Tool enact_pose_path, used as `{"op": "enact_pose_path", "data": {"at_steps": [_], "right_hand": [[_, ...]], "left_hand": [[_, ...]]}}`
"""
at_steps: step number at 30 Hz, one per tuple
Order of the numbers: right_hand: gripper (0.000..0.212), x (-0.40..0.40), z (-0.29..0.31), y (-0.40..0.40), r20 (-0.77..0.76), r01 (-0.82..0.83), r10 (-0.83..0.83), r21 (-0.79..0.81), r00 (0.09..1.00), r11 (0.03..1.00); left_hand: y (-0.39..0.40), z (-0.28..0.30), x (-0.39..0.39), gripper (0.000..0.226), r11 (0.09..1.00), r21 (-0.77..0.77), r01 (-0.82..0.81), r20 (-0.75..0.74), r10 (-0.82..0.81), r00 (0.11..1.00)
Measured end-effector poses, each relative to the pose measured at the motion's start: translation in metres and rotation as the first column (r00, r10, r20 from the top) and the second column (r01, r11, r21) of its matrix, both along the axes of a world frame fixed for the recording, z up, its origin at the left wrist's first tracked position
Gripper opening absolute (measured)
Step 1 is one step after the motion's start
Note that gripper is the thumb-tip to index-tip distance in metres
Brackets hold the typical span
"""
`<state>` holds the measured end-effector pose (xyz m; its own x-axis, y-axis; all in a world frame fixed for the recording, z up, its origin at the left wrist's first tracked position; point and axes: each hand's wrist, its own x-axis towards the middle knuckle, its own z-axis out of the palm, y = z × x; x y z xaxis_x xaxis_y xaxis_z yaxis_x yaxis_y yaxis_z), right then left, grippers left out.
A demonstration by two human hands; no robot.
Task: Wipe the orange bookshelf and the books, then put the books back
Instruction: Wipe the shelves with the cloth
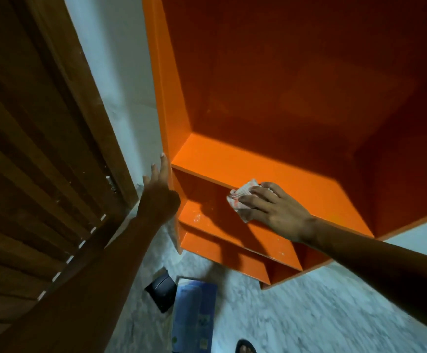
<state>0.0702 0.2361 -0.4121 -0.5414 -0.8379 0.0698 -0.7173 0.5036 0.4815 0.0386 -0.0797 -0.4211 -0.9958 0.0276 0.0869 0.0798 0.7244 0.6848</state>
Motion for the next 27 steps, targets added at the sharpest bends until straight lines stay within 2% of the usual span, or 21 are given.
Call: {"op": "enact_pose_path", "data": {"at_steps": [6, 9, 12, 18, 22, 25, 27], "right_hand": [[0.038, 0.051, 0.006, 0.077, -0.007, 0.108, -0.108, -0.028, 0.994, 0.994], [0.045, 0.078, 0.007, 0.11, -0.004, 0.203, -0.203, -0.014, 0.979, 0.979], [0.054, 0.101, 0.008, 0.137, 0.001, 0.307, -0.307, -0.001, 0.952, 0.952], [0.055, 0.139, -0.003, 0.148, -0.019, 0.473, -0.481, -0.15, 0.877, 0.868], [0.061, 0.154, -0.041, 0.135, 0.091, 0.677, -0.677, -0.234, 0.73, 0.698], [0.054, 0.16, -0.077, 0.107, 0.301, 0.814, -0.759, -0.286, 0.577, 0.505], [0.049, 0.155, -0.106, 0.091, 0.446, 0.866, -0.743, -0.302, 0.499, 0.399]], "left_hand": [[0.019, -0.017, 0.005, 0.09, 0.996, 0.021, -0.091, -0.035, 0.091, 0.995], [0.033, -0.021, 0.016, 0.099, 0.99, 0.036, -0.136, 0.01, 0.136, 0.991], [0.047, -0.036, 0.029, 0.102, 0.995, 0.02, -0.093, 0.072, 0.091, 0.993], [0.074, -0.07, 0.056, 0.099, 0.998, -0.029, 0.053, 0.193, -0.046, 0.98], [0.086, -0.095, 0.071, 0.094, 0.99, -0.056, 0.131, 0.231, -0.115, 0.966], [0.094, -0.111, 0.079, 0.088, 0.991, -0.027, 0.131, 0.274, -0.119, 0.954], [0.101, -0.129, 0.081, 0.086, 0.991, -0.018, 0.13, 0.294, -0.119, 0.948]]}}
